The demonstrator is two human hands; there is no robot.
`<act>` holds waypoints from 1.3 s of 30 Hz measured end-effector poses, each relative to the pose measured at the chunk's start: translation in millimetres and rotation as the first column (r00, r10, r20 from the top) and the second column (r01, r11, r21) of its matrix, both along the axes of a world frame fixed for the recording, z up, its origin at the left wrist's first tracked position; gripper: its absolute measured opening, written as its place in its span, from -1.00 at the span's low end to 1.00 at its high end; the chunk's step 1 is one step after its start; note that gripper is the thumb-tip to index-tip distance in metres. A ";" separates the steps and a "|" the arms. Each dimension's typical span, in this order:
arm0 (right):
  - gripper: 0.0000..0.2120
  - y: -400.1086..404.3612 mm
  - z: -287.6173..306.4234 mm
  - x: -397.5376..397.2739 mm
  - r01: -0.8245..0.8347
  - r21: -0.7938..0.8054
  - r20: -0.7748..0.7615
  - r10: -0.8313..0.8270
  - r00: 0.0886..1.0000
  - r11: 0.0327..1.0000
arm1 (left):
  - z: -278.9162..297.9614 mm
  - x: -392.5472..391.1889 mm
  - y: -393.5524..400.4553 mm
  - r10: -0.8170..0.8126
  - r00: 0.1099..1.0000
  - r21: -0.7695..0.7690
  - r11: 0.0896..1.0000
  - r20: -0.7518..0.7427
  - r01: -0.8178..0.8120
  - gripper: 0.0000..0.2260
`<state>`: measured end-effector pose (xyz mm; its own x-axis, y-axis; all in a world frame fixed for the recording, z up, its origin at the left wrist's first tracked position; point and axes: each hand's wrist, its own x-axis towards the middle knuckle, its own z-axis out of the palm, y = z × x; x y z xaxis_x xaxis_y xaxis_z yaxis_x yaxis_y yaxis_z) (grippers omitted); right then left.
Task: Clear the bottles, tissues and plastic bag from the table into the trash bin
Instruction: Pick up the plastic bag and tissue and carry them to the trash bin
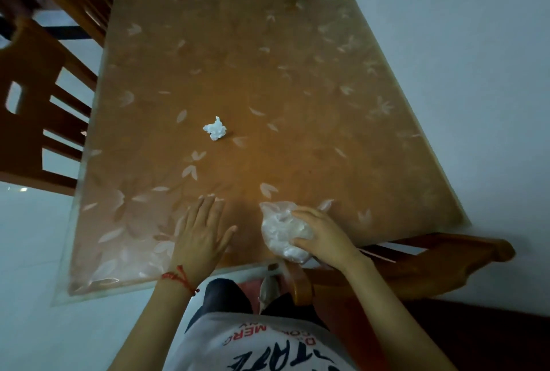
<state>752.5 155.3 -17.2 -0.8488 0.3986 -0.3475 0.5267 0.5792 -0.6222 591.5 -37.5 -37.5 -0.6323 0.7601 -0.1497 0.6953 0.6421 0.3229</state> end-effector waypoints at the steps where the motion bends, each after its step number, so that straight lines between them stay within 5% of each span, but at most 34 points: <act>1: -0.45 0.2 -1.6 -2.3 0.002 -0.015 0.012 -0.002 1.000 1.000 | -1.5 -1.1 -1.3 0.012 1.000 0.004 1.000 0.011 -0.012 -0.32; 7: -0.43 3.2 -4.9 -9.2 0.021 -0.013 -0.009 -0.021 1.000 1.000 | -4.8 -19.7 -6.7 0.029 0.999 0.007 1.000 0.030 -0.029 -0.35; 20: -0.50 7.2 -9.6 6.1 0.594 -0.106 0.063 -0.591 0.804 0.797 | -0.5 -49.4 15.8 -0.091 0.995 -0.013 0.996 0.046 0.092 -0.29; 39: -0.50 -2.7 -39.7 -28.8 0.756 -0.218 0.313 -0.690 0.653 0.617 | -10.2 -63.5 6.8 -0.096 0.993 -0.015 0.995 0.065 0.097 -0.29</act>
